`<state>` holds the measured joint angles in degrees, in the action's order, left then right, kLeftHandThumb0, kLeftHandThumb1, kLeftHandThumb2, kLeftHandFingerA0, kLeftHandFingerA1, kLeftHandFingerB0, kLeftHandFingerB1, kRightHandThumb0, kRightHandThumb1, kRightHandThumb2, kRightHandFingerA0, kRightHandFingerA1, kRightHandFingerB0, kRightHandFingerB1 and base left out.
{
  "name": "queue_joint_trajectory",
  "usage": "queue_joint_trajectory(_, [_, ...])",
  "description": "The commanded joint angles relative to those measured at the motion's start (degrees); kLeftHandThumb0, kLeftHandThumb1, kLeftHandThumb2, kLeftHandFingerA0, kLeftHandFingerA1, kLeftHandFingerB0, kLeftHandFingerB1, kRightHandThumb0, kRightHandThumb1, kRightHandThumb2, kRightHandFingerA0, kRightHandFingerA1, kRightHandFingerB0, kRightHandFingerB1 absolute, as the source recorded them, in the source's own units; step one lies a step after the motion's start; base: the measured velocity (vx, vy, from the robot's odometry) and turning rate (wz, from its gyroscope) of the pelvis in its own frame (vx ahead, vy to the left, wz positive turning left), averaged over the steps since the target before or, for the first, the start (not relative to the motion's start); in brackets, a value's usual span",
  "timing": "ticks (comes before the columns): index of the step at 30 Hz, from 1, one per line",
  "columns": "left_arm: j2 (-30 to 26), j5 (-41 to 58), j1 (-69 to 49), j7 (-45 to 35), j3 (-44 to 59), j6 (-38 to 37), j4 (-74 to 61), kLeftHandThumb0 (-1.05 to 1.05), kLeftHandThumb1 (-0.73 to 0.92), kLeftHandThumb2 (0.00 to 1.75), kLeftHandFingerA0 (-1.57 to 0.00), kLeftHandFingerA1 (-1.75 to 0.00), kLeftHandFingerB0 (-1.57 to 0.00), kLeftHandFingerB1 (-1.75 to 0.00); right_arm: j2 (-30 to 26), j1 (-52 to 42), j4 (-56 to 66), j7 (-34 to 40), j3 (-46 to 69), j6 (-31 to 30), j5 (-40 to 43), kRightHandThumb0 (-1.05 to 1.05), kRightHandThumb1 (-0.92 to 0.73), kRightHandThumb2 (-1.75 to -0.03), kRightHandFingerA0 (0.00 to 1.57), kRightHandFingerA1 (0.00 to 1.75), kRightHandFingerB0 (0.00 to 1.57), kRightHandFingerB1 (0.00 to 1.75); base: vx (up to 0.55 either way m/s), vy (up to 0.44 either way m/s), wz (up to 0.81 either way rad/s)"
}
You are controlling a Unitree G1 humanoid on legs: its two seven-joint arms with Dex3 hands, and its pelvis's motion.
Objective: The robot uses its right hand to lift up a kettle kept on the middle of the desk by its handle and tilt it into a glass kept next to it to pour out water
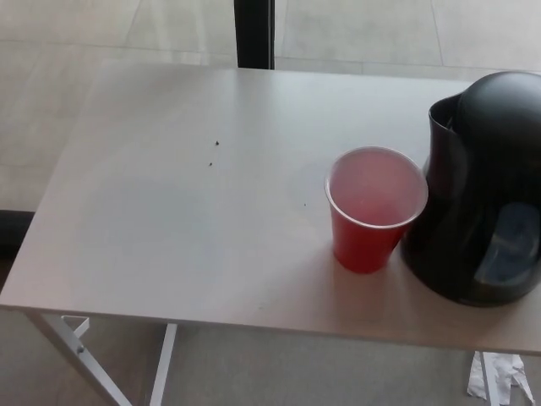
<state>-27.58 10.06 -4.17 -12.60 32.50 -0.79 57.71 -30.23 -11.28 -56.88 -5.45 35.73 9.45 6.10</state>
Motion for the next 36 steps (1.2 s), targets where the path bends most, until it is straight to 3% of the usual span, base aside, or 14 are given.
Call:
queue_joint_trajectory(1, [-5.1,14.3,3.4,-9.4,12.4,2.0,4.3,-1.05,0.65,0.91,-1.05,-1.15,-0.69,-1.53,-6.9,1.1,-3.1,-2.4,14.3,8.8,13.8,-0.67,-0.51,-0.79,0.81,0.97,0.04,0.43,0.0,0.0,0.0])
queue_joint_trajectory(2, [-5.1,14.2,3.7,-9.4,12.7,2.1,4.6,-1.05,0.65,0.9,-1.03,-1.16,-0.7,-1.52,-7.0,0.8,-2.1,-3.3,15.4,8.3,14.4,-0.72,-0.53,-0.84,0.42,0.8,0.04,0.35,0.0,0.0,0.0])
queue_joint_trajectory(3, [-5.1,14.0,3.9,-9.5,13.1,2.1,4.8,-1.05,0.65,0.9,-1.03,-1.16,-0.7,-1.52,-7.0,0.9,-1.8,-3.8,16.1,8.2,14.5,-0.72,-0.53,-0.84,0.42,0.8,0.04,0.35,0.0,0.0,0.0])
queue_joint_trajectory(4, [-5.0,13.8,4.1,-9.4,13.2,2.1,4.9,-1.05,0.65,0.91,-1.04,-1.16,-0.69,-1.53,-7.6,1.5,-2.0,-4.5,17.3,7.6,15.3,-0.78,-0.52,-0.85,0.12,0.59,0.02,0.37,0.0,0.0,0.0])
queue_joint_trajectory(5, [-4.9,13.8,4.4,-9.7,13.5,2.1,5.1,-1.05,0.5,1.16,-1.05,-1.19,-0.68,-1.56,-8.2,2.3,-2.0,-5.4,19.1,6.7,16.8,-0.85,-0.53,-0.83,0.41,0.7,0.05,0.38,0.0,0.0,0.0])
queue_joint_trajectory(11, [-5.0,13.3,4.0,-10.3,14.2,2.1,5.6,-1.05,0.49,1.17,-1.07,-1.18,-0.7,-1.57,-12.2,7.6,6.7,-10.1,20.2,2.7,17.9,-0.83,-0.56,-0.84,0.22,0.48,0.08,0.46,0.0,0.0,0.0])
queue_joint_trajectory(13, [-4.9,13.4,4.1,-10.6,14.3,1.9,5.7,-1.05,0.48,1.18,-1.05,-1.2,-0.69,-1.59,-12.1,8.2,19.1,-10.5,15.1,-1.6,15.5,-0.8,-0.53,-0.84,0.45,0.58,0.09,0.47,0.0,0.0,0.0])
queue_joint_trajectory(14, [-4.9,13.5,4.2,-10.7,14.4,2.0,5.9,-1.05,0.48,1.18,-1.04,-1.21,-0.69,-1.59,-12.4,8.1,23.5,-11.3,13.3,-3.5,15.2,-0.84,-0.6,-0.58,1.01,0.98,0.14,0.43,0.0,0.0,0.0])
queue_joint_trajectory(15, [-4.8,13.6,4.3,-10.6,14.4,2.1,6.0,-1.05,0.49,1.17,-1.04,-1.21,-0.69,-1.58,-12.7,8.4,26.2,-12.7,12.3,-5.4,15.8,-0.88,-0.5,-0.79,0.72,0.63,0.14,0.48,0.0,0.0,0.0])
queue_joint_trajectory(18, [-4.8,13.7,4.4,-10.6,14.5,2.4,6.1,-1.05,0.5,1.16,-1.06,-1.19,-0.68,-1.57,-14.3,8.7,29.8,-16.6,8.6,-5.3,14.0,-0.84,-0.55,-0.57,0.41,0.41,0.14,0.42,0.0,0.0,0.0])
queue_joint_trajectory(19, [-4.8,13.5,4.4,-10.5,14.4,2.2,6.1,-1.05,0.65,0.91,-1.04,-1.17,-0.69,-1.54,-14.9,8.5,33.7,-19.2,6.6,-7.7,14.8,-0.82,-0.48,-0.8,0.17,0.41,0.1,0.44,0.0,0.0,0.0])
queue_joint_trajectory(21, [-4.9,13.9,4.3,-11.1,14.6,2.5,5.6,-1.05,0.48,1.17,-1.01,-1.24,-0.69,-1.57,-15.9,11.7,42.2,-24.7,-1.3,-13.2,16.5,-0.74,-0.45,-0.86,0.0,0.16,0.0,0.2,0.0,0.0,0.0])
queue_joint_trajectory(35, [-4.8,13.4,4.4,-11.2,14.1,2.0,6.4,-1.05,0.48,1.17,-1.07,-1.15,-0.69,-1.57,-18.5,22.6,47.4,-33.4,-18.3,-29.6,16.9,-0.83,-0.46,-0.83,0.0,0.08,0.0,0.0,0.0,0.0,0.0])
queue_joint_trajectory(36, [-4.8,13.5,4.4,-11.3,14.2,2.4,6.3,-1.05,0.45,1.22,-1.17,-1.02,-0.67,-1.59,-18.3,23.2,46.4,-34.1,-19.5,-29.1,15.9,-0.76,-0.42,-0.79,0.04,0.24,0.0,0.01,0.0,0.0,0.0])
